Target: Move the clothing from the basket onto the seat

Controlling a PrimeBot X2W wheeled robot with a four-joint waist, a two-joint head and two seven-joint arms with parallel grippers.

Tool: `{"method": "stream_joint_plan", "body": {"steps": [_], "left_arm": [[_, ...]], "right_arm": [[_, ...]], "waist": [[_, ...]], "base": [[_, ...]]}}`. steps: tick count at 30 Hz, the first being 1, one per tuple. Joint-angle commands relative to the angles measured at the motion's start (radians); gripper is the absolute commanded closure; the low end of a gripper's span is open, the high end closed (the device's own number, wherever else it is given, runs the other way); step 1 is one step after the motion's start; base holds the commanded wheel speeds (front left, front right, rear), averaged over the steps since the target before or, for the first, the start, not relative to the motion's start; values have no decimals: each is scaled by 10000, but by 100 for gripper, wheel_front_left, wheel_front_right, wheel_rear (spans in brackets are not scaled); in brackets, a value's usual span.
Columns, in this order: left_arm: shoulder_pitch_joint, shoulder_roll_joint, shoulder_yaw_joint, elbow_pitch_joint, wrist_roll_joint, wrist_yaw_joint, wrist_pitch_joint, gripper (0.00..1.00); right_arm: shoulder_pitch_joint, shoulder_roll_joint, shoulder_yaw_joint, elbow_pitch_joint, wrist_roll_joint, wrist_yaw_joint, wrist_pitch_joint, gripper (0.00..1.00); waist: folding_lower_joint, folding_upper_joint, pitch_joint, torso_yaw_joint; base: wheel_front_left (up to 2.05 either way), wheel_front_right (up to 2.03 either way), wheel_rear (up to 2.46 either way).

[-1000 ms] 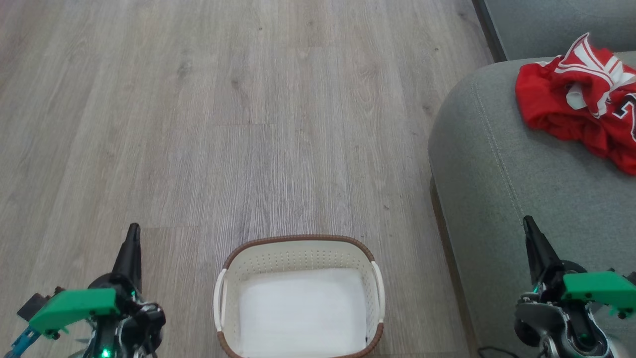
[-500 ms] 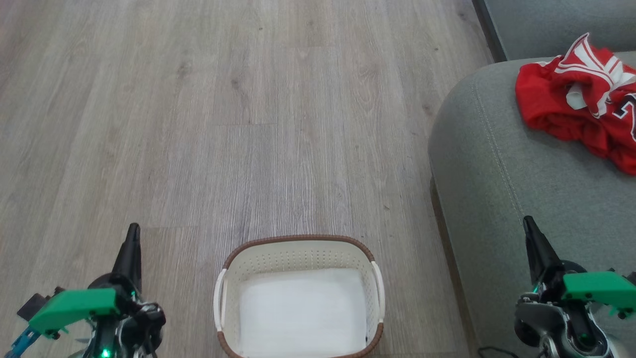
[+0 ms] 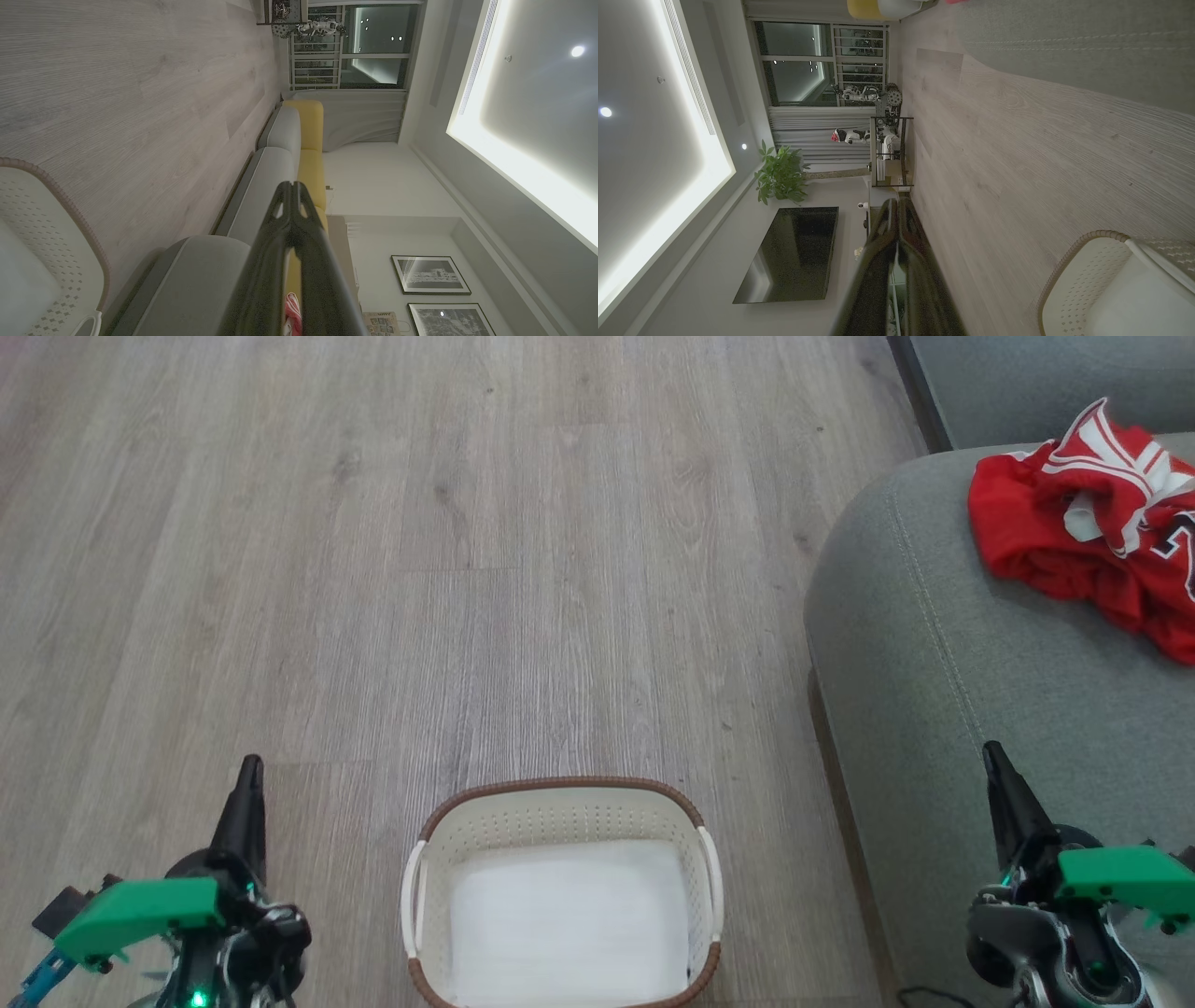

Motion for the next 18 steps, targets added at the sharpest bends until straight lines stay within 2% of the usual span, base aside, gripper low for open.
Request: {"method": "stream_joint_plan", "body": {"steps": [1,18], "left_arm": [[-497,81,366,-359,-22,-67,83,100],[-496,81,364,-360,-23,-67,81,100]], "right_arm": [[-543,-26,175,-391,59,-2,57,100],[-543,-26,175,-391,59,-2,57,100]], "waist": [[0,0,0,0],[0,0,0,0]], "base": [[0,0,0],[0,0,0]]}}
